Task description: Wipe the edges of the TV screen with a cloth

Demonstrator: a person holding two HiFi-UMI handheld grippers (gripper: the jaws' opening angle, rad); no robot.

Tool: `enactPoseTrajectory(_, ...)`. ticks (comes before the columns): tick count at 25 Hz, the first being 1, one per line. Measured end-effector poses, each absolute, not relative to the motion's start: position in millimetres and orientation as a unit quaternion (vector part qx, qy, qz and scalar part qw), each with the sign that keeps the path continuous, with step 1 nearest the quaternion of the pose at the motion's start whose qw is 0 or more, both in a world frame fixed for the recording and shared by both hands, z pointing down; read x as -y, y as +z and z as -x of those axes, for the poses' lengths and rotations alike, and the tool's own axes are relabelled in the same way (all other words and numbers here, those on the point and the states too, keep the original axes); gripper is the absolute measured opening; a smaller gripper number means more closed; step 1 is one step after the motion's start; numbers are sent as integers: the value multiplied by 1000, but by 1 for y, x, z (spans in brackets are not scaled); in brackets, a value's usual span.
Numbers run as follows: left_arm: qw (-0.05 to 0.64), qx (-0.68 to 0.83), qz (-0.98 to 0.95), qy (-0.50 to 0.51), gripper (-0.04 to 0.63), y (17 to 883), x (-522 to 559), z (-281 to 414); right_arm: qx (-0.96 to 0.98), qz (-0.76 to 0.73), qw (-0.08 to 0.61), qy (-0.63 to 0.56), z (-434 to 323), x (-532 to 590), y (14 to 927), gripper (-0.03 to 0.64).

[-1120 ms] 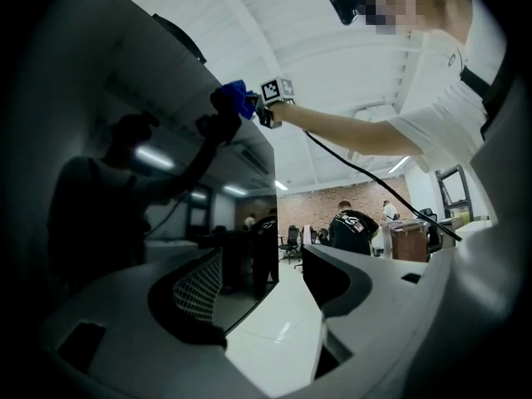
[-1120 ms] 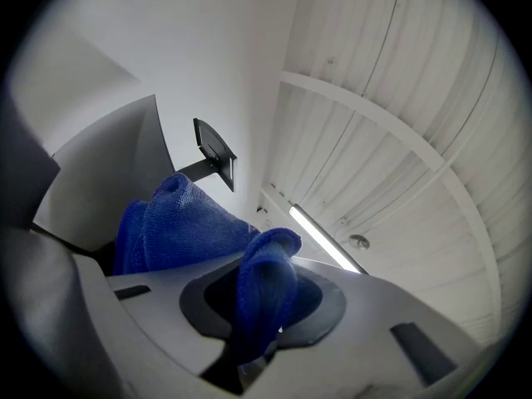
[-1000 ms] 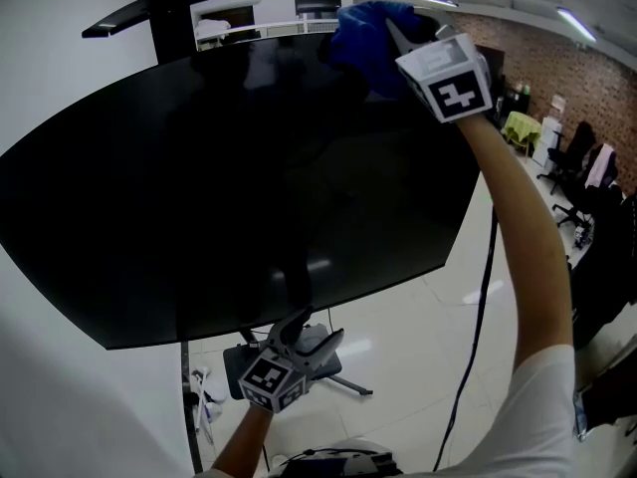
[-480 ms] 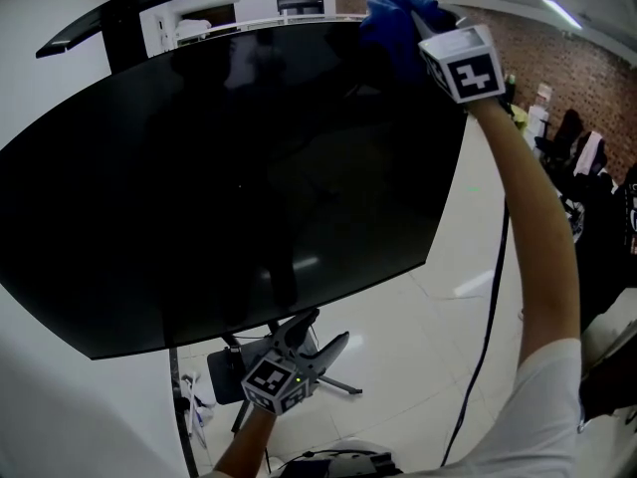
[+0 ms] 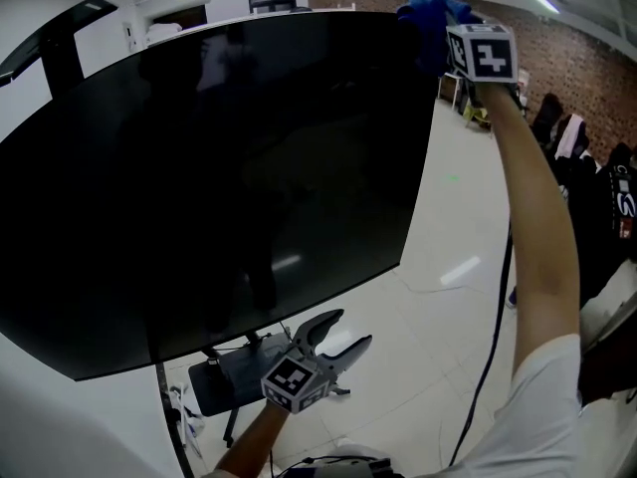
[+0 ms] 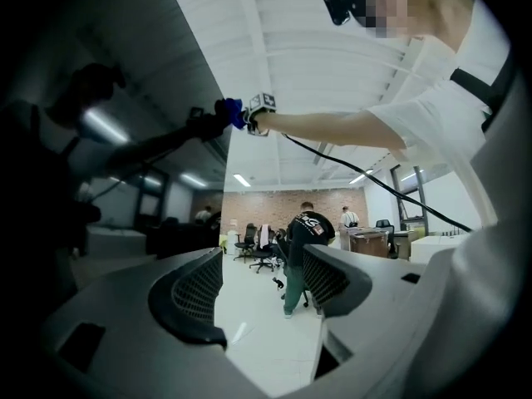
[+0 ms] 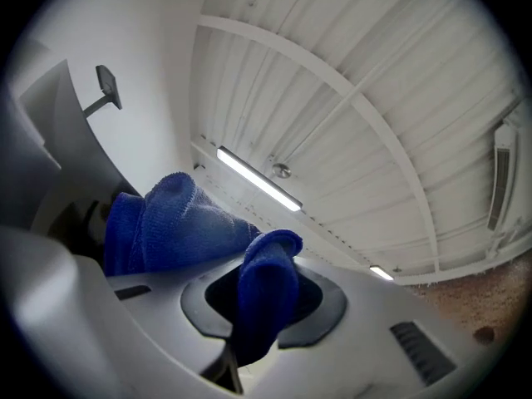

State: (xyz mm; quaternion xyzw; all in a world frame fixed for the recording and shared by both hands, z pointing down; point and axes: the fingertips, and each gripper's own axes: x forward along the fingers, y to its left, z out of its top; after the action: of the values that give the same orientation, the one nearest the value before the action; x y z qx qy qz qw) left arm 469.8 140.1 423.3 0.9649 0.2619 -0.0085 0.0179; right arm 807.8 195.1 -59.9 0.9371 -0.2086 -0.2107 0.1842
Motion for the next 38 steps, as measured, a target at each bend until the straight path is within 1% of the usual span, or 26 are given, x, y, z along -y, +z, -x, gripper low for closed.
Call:
enactPoseTrajectory(3, 16, -288, -957, -1, 288, 441, -164, -485, 214, -946, 161, -183, -828, -220, -32, 83)
enactPoseTrajectory(6, 23, -307, -951, 7, 288, 446, -182, -494, 246, -943, 143, -170, -835, -219, -5, 83)
enactPoseTrajectory(12, 40, -322, -946, 18, 288, 448, -209, -506, 274, -934, 170, -151, -842, -205, 52, 81)
enactPoseTrajectory(18, 43, -318, -947, 26, 288, 468, -215, -511, 293, -934, 156, -129, -849, -205, 111, 81)
enactPoseTrajectory(23, 45, -320, -945, 41, 288, 478, -215, -509, 303, -935, 140, -118, -849, -200, 143, 81)
enactPoseTrajectory(31, 57, -325, -942, 51, 288, 487, -218, -509, 301, -938, 136, -107, -841, -197, 195, 77)
enactPoseTrajectory(38, 86, -315, -943, 63, 288, 500, -218, -519, 314, -935, 147, -69, -845, -191, 274, 77)
